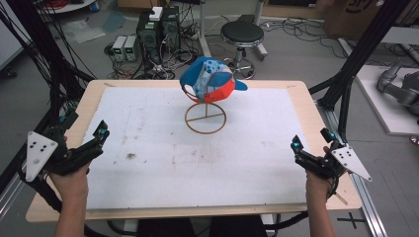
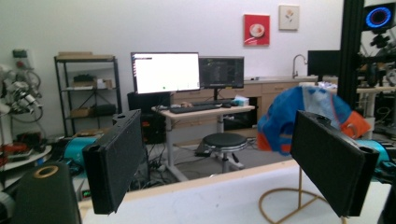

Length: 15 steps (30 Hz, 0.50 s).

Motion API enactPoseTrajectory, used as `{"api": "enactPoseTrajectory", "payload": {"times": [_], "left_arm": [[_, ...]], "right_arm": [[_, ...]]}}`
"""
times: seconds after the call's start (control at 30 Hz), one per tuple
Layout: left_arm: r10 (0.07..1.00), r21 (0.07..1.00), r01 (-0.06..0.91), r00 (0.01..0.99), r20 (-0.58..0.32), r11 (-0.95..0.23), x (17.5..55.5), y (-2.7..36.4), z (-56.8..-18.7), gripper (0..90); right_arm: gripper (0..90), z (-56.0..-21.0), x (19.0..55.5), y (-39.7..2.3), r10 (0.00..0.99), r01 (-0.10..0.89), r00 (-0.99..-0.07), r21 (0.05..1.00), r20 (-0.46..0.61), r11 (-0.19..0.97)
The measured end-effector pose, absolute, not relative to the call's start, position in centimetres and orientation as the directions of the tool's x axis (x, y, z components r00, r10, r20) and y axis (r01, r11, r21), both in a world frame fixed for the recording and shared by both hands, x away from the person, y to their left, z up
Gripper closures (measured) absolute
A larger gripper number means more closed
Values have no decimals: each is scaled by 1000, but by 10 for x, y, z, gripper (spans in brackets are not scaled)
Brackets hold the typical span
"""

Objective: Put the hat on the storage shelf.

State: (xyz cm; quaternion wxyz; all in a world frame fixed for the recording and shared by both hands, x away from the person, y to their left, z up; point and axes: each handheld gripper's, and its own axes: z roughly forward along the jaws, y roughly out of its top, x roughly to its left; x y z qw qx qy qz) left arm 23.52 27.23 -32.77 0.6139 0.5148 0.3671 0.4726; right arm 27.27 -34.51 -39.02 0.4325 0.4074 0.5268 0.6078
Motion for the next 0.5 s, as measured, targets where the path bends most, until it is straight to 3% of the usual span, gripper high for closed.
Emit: {"api": "enactPoseTrajectory", "payload": {"times": [0.5], "left_arm": [[968,991,-132,250,5,28,224,290,-371,158]], "right_arm": [[25,-389,273,-345,955,-105,-294,993,25,-58]]}}
